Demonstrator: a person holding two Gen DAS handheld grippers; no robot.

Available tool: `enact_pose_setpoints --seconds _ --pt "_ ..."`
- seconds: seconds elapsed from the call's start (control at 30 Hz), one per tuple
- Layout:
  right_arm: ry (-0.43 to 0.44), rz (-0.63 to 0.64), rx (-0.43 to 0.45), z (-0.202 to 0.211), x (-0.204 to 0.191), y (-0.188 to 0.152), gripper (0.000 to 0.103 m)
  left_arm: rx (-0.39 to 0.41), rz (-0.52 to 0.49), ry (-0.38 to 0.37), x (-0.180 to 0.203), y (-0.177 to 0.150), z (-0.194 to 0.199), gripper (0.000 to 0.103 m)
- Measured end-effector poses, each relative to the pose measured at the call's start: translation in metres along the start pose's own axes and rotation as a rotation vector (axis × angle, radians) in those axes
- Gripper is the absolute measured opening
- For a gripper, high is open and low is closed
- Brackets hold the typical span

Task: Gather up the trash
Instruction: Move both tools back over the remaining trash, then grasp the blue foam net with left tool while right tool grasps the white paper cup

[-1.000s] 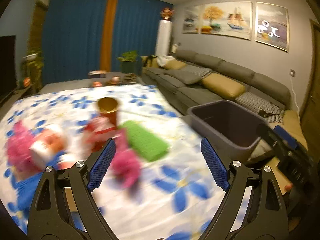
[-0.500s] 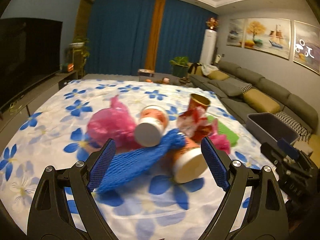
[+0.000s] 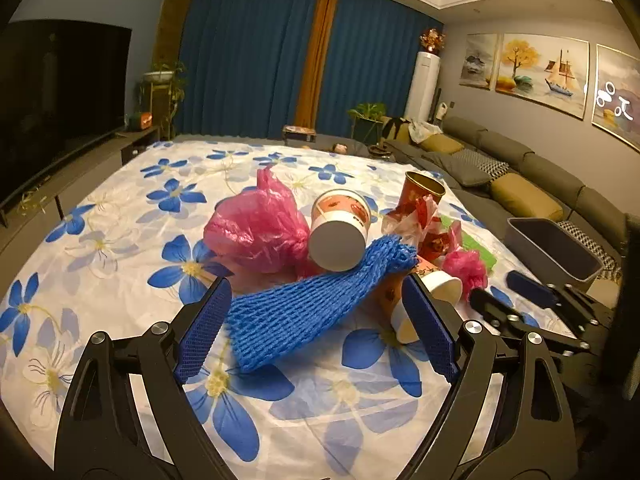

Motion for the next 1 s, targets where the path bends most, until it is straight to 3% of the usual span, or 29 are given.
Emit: enact_pose_setpoints --seconds 0.23,0.47,0.63,0.83,1.0 --pt "0.018 -0.004 -0.058 -0.025 -0.006 -0.004 0.034 -0.033 -0.009 -0.023 -0.004 -0.006 -0.007 0.085" --pt "0.040 -0.022 -0.076 -0.034 -0.007 -0.005 0.006 -0.065 -0.025 -0.031 -0.003 -0.012 -0.015 0.085" --pt "0.021 -0.041 -0.053 -0.027 0.004 -0.003 0.004 -0.096 -0.050 -0.022 -0.001 -0.016 -0.025 0.080" --pt "0.009 -0.085 -0.036 -0.016 0.019 -0.004 0.004 -0.180 -0.059 -0.016 -0.001 -0.025 -0.044 0.063" --pt "0.010 -0.116 -0.025 -0.009 0.027 -0.004 0.004 -0.259 -0.053 -0.016 -0.003 -0.035 -0.059 0.035"
Point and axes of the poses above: each gripper's, at about its wrist camera, not at the fingertips, and z roughly against the way its jaws point, x to its right, y to its top, the point moved 6 cm from there along -z, roughly the way its jaws point, and after that the axes turned 12 degrees about x, right-handed, at the moved point
